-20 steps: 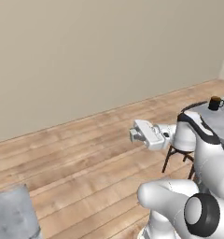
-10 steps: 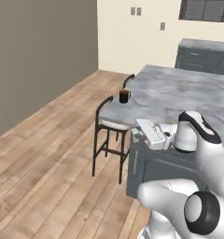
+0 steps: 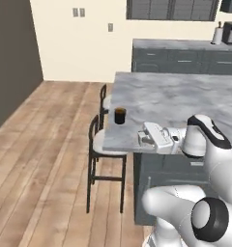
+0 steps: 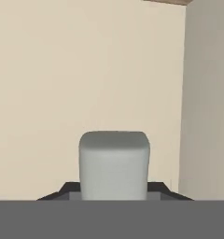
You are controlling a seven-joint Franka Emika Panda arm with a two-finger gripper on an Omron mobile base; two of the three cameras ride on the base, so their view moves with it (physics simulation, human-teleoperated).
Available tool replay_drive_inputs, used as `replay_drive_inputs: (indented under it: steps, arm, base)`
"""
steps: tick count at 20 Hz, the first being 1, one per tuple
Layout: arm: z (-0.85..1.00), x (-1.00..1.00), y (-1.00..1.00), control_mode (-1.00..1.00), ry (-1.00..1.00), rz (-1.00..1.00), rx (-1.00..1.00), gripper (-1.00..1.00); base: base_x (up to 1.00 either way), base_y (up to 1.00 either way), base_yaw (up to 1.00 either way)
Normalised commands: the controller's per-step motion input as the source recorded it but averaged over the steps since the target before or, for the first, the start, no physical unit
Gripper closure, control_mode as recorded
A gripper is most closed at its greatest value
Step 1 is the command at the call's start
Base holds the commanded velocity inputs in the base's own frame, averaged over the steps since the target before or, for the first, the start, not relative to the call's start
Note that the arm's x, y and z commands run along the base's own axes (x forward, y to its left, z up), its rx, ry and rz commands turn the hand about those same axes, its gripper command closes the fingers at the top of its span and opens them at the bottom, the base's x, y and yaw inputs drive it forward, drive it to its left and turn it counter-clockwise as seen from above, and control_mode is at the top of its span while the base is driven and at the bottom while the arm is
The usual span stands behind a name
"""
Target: Pick up the marshmallow and place it in the cup of hot chocolate on the dining counter.
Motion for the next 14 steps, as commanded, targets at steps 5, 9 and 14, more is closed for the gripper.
replay_drive_inputs:
  steps: [5, 9, 14]
  arm:
    - [0.00, 0.00, 0.00, 1.00, 0.00, 0.00, 0.00, 1.00]
    - [0.00, 0.00, 0.00, 1.00, 0.00, 0.00, 0.00, 1.00]
    - [0.00, 0.00, 0.00, 1.00, 0.00, 0.00, 0.00, 1.00]
  base:
    - [0.95, 0.64, -0.52]
    - [0.28, 0.41, -0.22]
    - [0.44, -0.12, -0.05]
